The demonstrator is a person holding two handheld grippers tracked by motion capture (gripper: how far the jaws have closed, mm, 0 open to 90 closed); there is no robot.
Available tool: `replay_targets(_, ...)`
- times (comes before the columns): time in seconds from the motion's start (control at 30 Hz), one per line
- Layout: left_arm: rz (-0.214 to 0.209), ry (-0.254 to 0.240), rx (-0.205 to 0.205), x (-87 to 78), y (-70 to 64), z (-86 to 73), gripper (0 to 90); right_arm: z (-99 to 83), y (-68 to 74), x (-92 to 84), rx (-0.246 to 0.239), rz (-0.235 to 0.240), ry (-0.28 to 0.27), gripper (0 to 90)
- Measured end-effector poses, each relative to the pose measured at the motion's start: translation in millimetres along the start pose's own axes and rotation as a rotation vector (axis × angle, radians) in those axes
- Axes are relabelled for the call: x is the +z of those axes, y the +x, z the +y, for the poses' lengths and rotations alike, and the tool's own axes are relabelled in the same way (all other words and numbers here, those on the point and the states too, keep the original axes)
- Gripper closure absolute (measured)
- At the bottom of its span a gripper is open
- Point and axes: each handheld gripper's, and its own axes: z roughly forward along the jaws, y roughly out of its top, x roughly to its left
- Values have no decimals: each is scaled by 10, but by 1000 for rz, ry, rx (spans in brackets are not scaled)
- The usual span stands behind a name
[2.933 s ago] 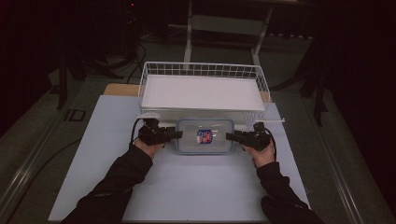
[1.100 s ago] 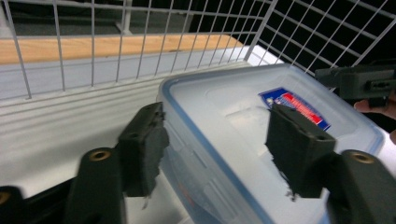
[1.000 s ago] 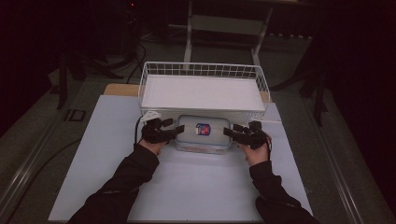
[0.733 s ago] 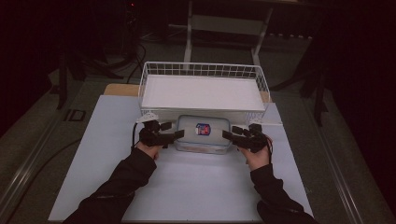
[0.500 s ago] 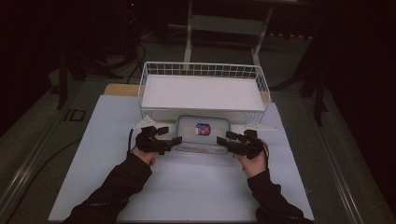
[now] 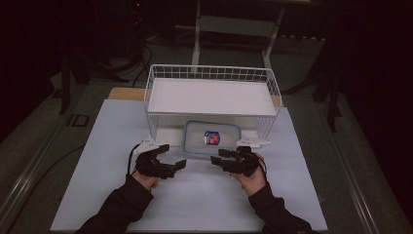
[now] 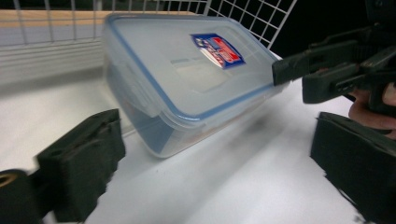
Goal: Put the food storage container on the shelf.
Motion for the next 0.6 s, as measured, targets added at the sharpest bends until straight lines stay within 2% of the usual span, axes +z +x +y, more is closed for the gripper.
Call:
replay_targets(0.1, -8, 14, 6, -11, -24, -35, 22, -21, 30, 38, -7, 19, 19, 589)
replay_targets(0.23, -7, 21, 4, 2, -15, -66, 22, -48, 33, 76, -15, 18, 37, 607)
replay_targets(0.3, -8, 7, 4, -3, -14, -61, 22, -76, 39, 90, -13, 33, 44, 618)
replay_targets(0.43, -2, 11, 18, -2, -15, -67, 22, -98, 79, 82, -25, 74, 57, 711)
replay_targets(0.47, -4, 11, 18, -3, -9, -71, 22, -109, 84, 91, -29, 81, 69, 763)
replay_targets(0.6, -1, 1, 12, -12, -2, -70, 22, -180, 52, 157, -35, 63, 123, 894)
